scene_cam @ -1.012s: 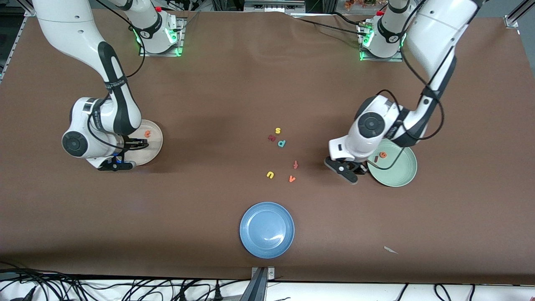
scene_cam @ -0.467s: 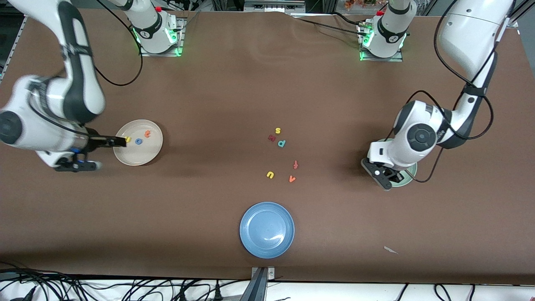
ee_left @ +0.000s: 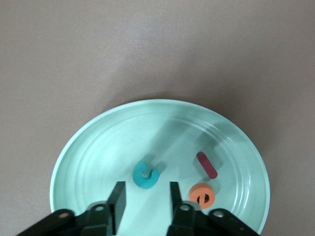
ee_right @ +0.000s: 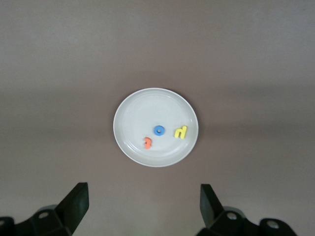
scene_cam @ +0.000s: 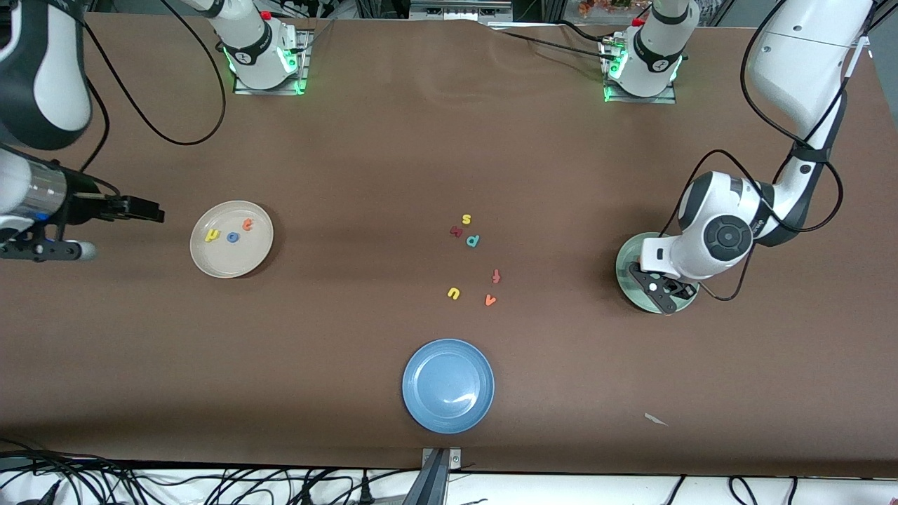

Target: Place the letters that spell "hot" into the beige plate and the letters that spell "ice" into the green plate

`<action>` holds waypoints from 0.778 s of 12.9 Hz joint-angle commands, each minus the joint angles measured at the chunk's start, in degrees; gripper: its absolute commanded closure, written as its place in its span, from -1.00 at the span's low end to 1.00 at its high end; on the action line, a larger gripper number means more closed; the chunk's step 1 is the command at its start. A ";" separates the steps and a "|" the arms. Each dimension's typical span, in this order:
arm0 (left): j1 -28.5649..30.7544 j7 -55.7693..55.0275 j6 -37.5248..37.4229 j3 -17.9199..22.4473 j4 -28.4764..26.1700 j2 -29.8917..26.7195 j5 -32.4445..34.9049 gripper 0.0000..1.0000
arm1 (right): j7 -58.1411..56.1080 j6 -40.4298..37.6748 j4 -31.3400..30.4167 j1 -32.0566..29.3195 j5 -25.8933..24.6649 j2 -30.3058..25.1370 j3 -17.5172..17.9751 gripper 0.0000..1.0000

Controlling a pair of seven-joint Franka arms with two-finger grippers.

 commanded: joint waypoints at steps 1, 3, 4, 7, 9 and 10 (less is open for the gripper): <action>-0.13 1.48 -1.21 0.25 -0.23 -3.68 -5.79 -1.00 | 1.61 -3.57 2.79 0.36 -1.49 -0.33 0.30 -0.99; -0.13 1.13 -8.55 0.16 3.26 -4.92 -9.49 -1.00 | 4.42 -2.26 2.87 1.15 -2.27 -0.50 0.66 -0.99; -0.04 0.96 -13.47 0.07 6.33 -5.10 -10.81 -1.00 | 4.87 -1.91 2.79 1.24 -3.23 -0.50 0.74 -0.99; -0.04 -1.84 -29.64 -0.10 17.40 -6.42 -11.00 -1.00 | 4.87 -0.85 2.87 0.37 -3.51 -0.42 1.53 -0.99; -0.83 -7.79 -35.21 0.25 20.07 -9.57 -11.00 -1.00 | 5.31 -0.32 2.87 -7.32 -5.86 -0.50 10.44 -0.99; -1.87 -12.18 -35.84 0.60 20.08 -11.85 -10.91 -1.00 | 7.05 0.03 2.88 -13.46 -8.14 -1.02 17.37 -0.99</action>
